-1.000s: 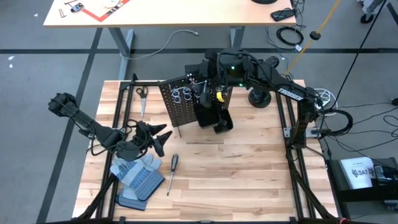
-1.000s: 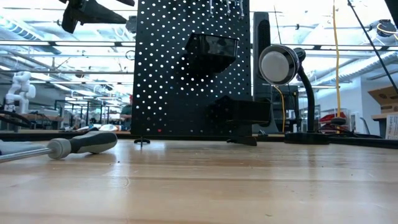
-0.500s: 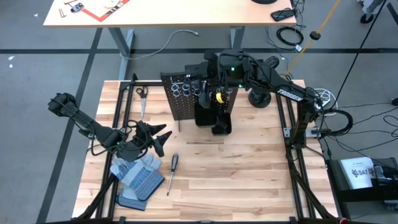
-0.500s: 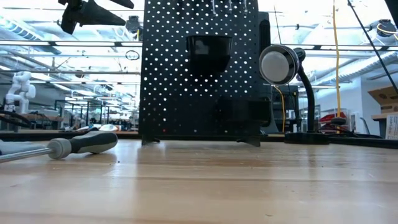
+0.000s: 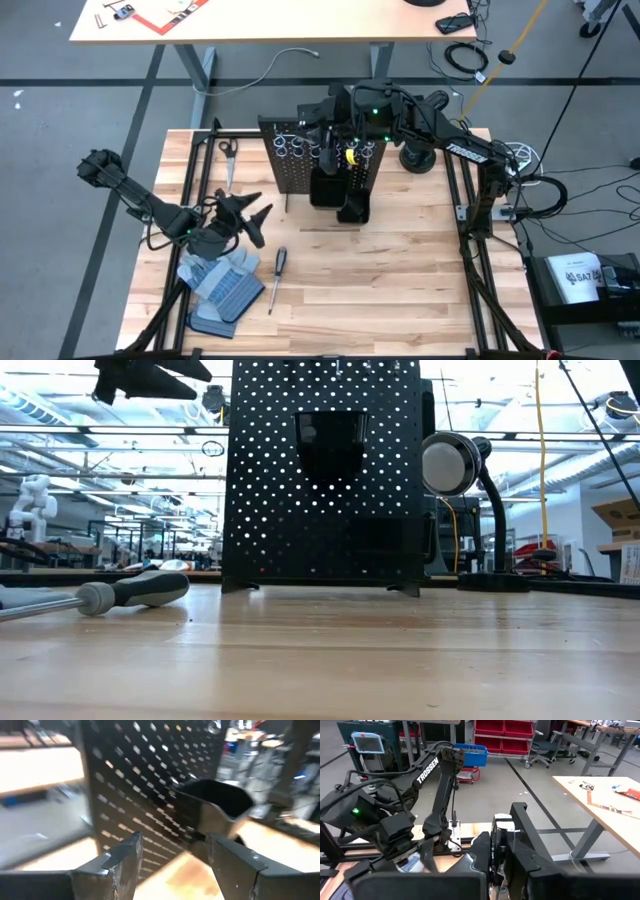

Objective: Hang tools onto peg board
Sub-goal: Remove the black pliers from the black pegboard

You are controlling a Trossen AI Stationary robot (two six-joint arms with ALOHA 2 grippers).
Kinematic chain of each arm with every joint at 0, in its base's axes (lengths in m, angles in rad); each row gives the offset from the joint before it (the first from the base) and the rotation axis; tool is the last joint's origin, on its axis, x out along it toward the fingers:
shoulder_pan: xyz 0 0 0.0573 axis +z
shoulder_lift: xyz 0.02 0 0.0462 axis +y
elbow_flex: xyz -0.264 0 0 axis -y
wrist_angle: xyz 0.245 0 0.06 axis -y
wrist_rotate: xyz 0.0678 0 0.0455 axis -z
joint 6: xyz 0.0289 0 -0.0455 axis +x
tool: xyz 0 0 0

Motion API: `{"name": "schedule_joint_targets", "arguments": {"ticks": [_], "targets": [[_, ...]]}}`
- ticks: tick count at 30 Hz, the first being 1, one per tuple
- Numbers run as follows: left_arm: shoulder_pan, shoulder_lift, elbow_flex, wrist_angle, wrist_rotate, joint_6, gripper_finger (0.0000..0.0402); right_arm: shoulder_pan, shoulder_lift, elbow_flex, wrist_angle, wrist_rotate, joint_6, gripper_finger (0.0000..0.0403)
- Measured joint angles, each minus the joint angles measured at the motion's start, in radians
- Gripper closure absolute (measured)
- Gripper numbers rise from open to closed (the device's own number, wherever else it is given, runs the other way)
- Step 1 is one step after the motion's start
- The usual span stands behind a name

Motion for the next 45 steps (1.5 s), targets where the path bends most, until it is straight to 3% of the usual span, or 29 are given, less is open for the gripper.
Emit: {"name": "schedule_joint_targets", "arguments": {"ticks": [5,11,16,21,29,38,45], "targets": [[0.074,-0.009,0.000,0.002,-0.114,0.206,0.0176,0.000,-0.001,0.002,-0.011,-0.001,0.004,0.0381],[0.258,-0.042,0.000,0.003,-0.074,0.218,0.0176,0.000,-0.001,0.002,-0.015,-0.001,0.003,0.0381],[0.397,-0.044,0.000,0.021,0.133,0.276,0.0176,0.000,-0.001,0.002,-0.017,-0.001,0.000,0.0381],[0.472,-0.044,0.000,0.147,0.339,0.375,0.0176,0.000,-0.001,0.002,-0.019,-0.002,-0.006,0.0381],[0.593,-0.044,0.000,0.191,0.505,0.410,0.0176,-0.001,-0.003,0.002,-0.024,0.003,-0.022,0.0381],[0.657,-0.044,0.000,0.216,0.543,0.485,0.0176,0.000,-0.003,0.002,-0.035,0.001,-0.024,0.0381],[0.725,-0.033,-0.001,0.297,0.772,0.559,0.0176,0.000,-0.006,0.003,-0.048,-0.019,-0.023,0.0381]]}}
